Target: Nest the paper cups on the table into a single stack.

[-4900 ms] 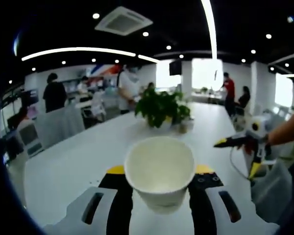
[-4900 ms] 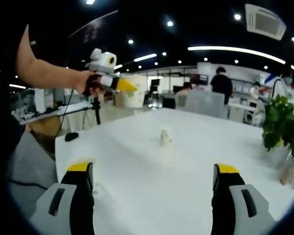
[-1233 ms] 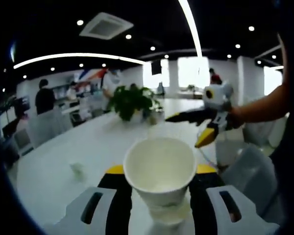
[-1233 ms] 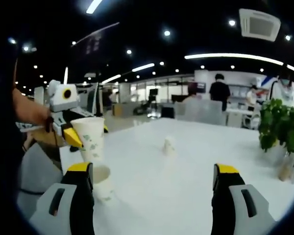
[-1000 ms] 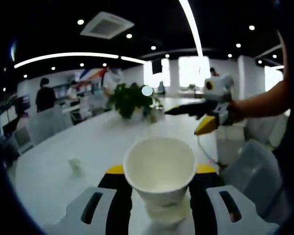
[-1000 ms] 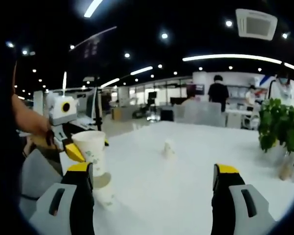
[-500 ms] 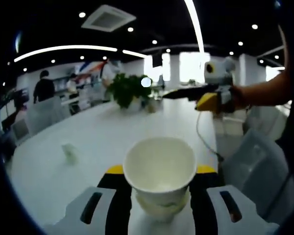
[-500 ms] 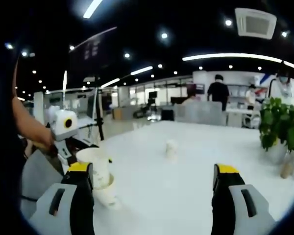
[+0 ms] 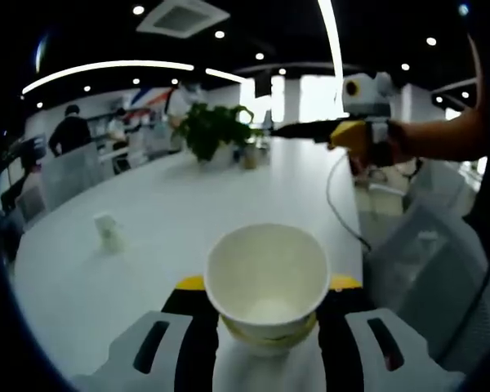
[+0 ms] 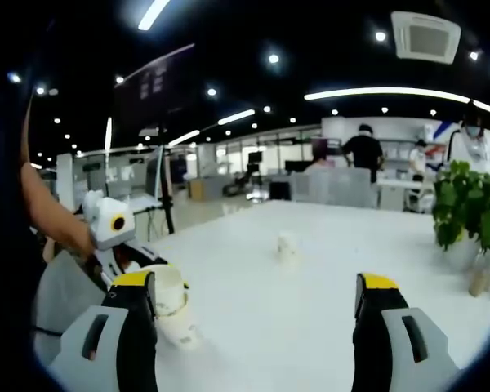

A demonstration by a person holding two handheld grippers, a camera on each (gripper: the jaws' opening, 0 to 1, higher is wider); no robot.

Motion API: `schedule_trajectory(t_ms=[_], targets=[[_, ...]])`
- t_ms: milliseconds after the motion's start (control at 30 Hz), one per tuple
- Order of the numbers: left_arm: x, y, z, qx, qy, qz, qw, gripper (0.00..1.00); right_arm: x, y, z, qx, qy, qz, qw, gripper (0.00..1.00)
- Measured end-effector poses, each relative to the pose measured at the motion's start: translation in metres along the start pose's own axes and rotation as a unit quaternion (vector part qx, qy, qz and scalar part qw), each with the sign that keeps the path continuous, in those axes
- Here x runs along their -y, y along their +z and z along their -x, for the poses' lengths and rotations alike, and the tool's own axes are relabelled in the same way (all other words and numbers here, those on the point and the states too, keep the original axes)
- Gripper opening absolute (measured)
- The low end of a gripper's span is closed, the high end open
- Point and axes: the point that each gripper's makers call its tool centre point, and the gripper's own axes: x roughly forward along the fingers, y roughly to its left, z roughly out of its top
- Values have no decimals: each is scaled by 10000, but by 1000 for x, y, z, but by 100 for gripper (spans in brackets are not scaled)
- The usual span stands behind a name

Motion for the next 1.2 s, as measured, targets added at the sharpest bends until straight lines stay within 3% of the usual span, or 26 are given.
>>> schedule_trajectory(t_ms=[633, 767, 900, 1033, 1200], targets=[[4, -8, 13, -184, -7, -125, 9998, 49, -8, -7, -9, -16, 81, -41, 10000, 100], [-2, -8, 11, -182, 194, -126, 9996, 66, -7, -6, -9, -7, 69, -60, 10000, 100], [-11, 5, 18, 107, 388, -100, 9991, 78, -8, -6, -8, 13, 60, -111, 9999, 100], [-27, 19, 34, 308, 678, 189, 9970, 87, -10, -4, -10, 31, 54, -86, 9999, 100], [-55, 24, 60, 294, 1074, 252, 9935, 98, -6, 0, -11, 54, 6, 50, 10000, 100]])
